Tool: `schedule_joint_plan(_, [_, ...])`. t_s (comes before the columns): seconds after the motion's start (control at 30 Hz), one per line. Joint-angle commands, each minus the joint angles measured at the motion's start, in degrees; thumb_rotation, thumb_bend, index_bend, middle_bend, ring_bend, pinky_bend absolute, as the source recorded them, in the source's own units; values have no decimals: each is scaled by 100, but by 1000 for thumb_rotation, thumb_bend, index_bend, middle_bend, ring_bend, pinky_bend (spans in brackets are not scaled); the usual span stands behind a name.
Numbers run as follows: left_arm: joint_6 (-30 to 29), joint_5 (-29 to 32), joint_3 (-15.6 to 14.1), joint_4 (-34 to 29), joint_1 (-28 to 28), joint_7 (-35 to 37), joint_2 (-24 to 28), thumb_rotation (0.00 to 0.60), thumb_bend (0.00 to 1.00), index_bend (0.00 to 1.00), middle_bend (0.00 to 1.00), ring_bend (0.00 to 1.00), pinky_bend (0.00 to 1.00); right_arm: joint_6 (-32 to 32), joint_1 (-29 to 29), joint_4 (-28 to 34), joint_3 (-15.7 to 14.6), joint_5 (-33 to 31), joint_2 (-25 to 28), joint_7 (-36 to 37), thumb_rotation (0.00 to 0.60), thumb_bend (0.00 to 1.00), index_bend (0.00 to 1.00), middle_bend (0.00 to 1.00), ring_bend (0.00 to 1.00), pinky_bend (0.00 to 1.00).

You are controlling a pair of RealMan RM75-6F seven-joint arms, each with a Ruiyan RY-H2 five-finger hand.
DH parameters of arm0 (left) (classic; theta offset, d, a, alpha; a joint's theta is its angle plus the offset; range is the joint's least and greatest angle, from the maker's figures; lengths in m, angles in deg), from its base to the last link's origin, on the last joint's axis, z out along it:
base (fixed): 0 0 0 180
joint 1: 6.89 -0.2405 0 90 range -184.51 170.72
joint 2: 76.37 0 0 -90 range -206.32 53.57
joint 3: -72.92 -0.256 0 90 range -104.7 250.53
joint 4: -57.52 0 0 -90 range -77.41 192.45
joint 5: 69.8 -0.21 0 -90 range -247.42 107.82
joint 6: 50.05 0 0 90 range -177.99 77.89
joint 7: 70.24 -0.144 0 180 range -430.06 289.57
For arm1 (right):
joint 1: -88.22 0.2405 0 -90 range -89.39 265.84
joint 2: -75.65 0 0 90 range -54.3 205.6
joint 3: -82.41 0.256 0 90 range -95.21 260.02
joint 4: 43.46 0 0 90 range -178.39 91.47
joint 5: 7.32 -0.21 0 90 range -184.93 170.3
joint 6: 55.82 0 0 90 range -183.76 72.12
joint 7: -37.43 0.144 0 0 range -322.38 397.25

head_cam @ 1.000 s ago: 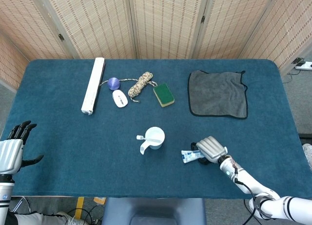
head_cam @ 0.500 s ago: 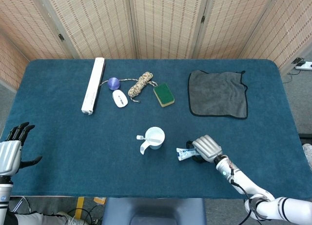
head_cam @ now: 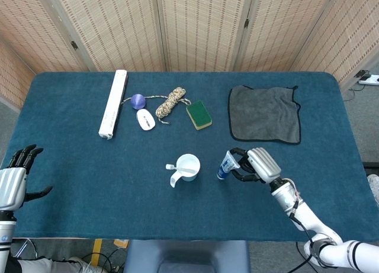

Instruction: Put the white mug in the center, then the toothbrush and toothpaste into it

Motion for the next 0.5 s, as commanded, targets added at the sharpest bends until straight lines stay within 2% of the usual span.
schedule_joint_plan(0.03, [-26, -32, 14, -25, 7, -18, 21, 600, 115, 180, 139, 154, 553, 312, -5, 161, 302, 87, 30, 462, 600, 623, 792, 993, 1000, 994])
schedule_joint_plan(0.23, [-74, -86, 34, -87, 10, -42, 65, 600, 115, 180, 139, 154, 553, 460, 165, 421, 707, 25, 78, 835, 600, 623, 805, 998, 1000, 994])
schedule_joint_plan(0.5, [-42, -63, 27, -104, 26, -94, 48, 600, 115, 180, 139, 154, 553, 22, 514, 842, 1020, -257, 260, 998, 600, 619, 805, 999, 1000, 994])
